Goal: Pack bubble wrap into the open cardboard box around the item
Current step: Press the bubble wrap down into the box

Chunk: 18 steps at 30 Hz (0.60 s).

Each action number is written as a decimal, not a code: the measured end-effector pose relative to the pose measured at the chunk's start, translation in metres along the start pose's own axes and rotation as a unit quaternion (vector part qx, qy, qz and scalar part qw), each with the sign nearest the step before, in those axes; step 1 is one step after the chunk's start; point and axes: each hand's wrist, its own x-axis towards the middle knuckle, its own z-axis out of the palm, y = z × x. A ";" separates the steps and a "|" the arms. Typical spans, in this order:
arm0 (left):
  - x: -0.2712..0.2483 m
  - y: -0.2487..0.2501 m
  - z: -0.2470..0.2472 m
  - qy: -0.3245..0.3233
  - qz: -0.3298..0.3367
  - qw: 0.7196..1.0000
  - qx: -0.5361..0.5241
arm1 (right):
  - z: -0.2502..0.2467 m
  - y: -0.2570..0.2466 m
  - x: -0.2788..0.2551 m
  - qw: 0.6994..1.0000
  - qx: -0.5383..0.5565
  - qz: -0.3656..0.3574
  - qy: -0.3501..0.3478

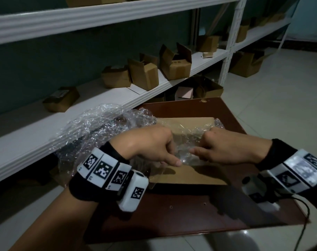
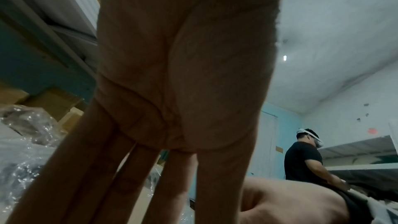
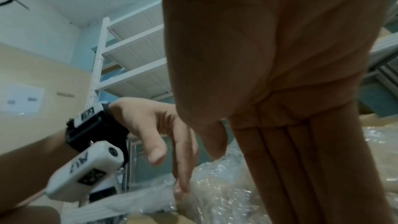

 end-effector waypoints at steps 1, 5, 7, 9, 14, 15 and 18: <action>0.000 0.000 0.000 0.008 -0.009 1.000 -0.001 | 0.000 0.002 0.001 1.000 0.006 0.017 -0.001; 0.005 0.001 0.005 0.027 -0.061 0.996 0.050 | -0.004 0.001 0.002 0.997 0.029 0.062 -0.036; 0.011 0.002 0.008 0.015 -0.080 0.994 0.078 | -0.007 -0.002 0.002 0.994 0.040 0.083 -0.056; 0.019 0.003 0.009 -0.006 -0.089 0.991 0.100 | -0.008 -0.005 0.003 0.990 0.051 0.100 -0.087; 0.044 -0.007 0.020 -0.098 -0.084 0.988 0.091 | -0.006 -0.010 0.009 0.986 0.037 0.121 -0.112; 0.048 -0.011 0.022 -0.114 -0.083 0.986 0.084 | -0.003 -0.010 0.010 0.985 0.035 0.116 -0.125; 0.054 -0.013 0.028 -0.164 -0.090 0.981 0.060 | 0.012 -0.013 0.017 0.979 0.000 0.102 -0.179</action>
